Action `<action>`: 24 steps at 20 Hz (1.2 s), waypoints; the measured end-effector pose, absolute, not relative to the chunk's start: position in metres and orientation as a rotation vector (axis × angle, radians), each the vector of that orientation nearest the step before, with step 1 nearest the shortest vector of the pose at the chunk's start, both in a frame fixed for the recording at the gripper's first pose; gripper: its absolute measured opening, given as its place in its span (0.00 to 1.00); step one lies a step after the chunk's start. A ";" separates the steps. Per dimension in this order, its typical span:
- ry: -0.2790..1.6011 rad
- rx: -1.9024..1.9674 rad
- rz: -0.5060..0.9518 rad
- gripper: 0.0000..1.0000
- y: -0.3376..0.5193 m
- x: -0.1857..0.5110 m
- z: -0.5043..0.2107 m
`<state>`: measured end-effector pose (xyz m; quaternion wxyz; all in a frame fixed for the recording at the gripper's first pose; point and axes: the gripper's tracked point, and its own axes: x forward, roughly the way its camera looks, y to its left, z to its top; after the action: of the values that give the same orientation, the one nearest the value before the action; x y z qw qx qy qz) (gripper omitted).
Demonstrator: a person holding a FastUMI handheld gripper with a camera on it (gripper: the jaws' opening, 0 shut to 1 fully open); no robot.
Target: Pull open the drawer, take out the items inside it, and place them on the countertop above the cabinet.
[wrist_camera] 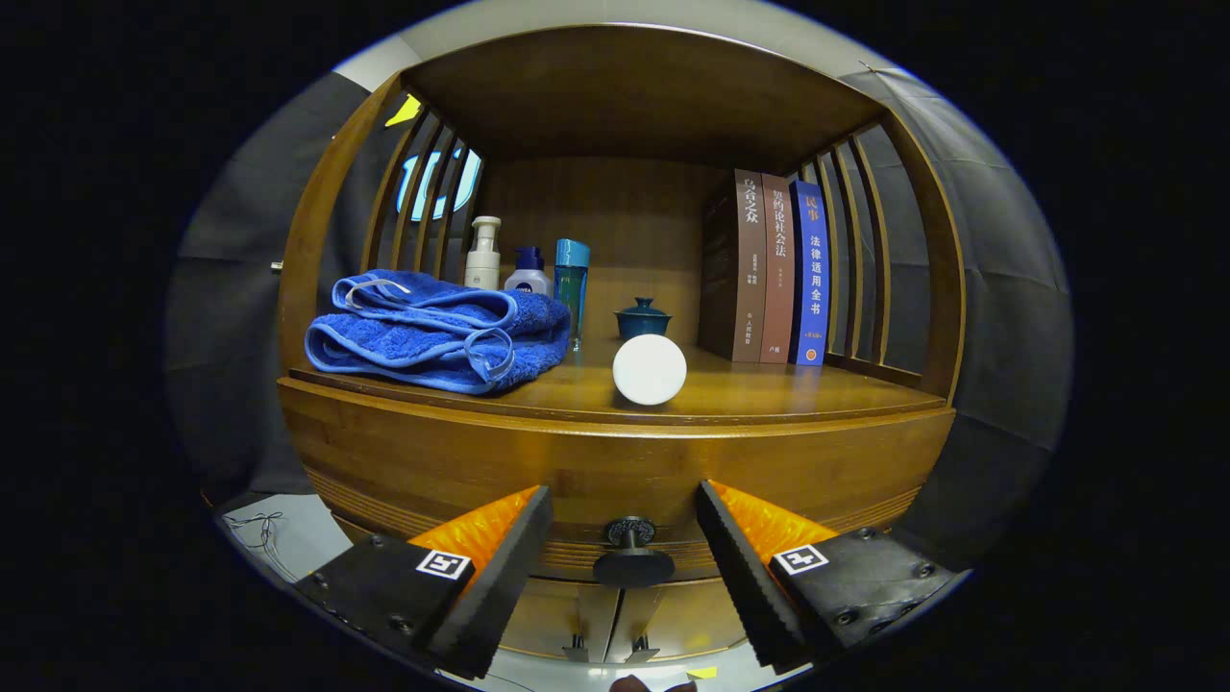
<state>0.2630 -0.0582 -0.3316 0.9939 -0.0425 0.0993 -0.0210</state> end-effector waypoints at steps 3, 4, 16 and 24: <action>0.173 -0.094 -0.031 1.00 -0.054 0.257 -0.315; 0.163 -0.100 -0.028 1.00 -0.052 0.252 -0.307; 0.096 -0.075 0.051 0.99 -0.007 0.153 -0.182; 0.097 0.032 0.035 0.99 -0.023 0.074 -0.122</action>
<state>0.0739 -0.0232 -0.1222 0.9985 0.0162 0.0484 0.0174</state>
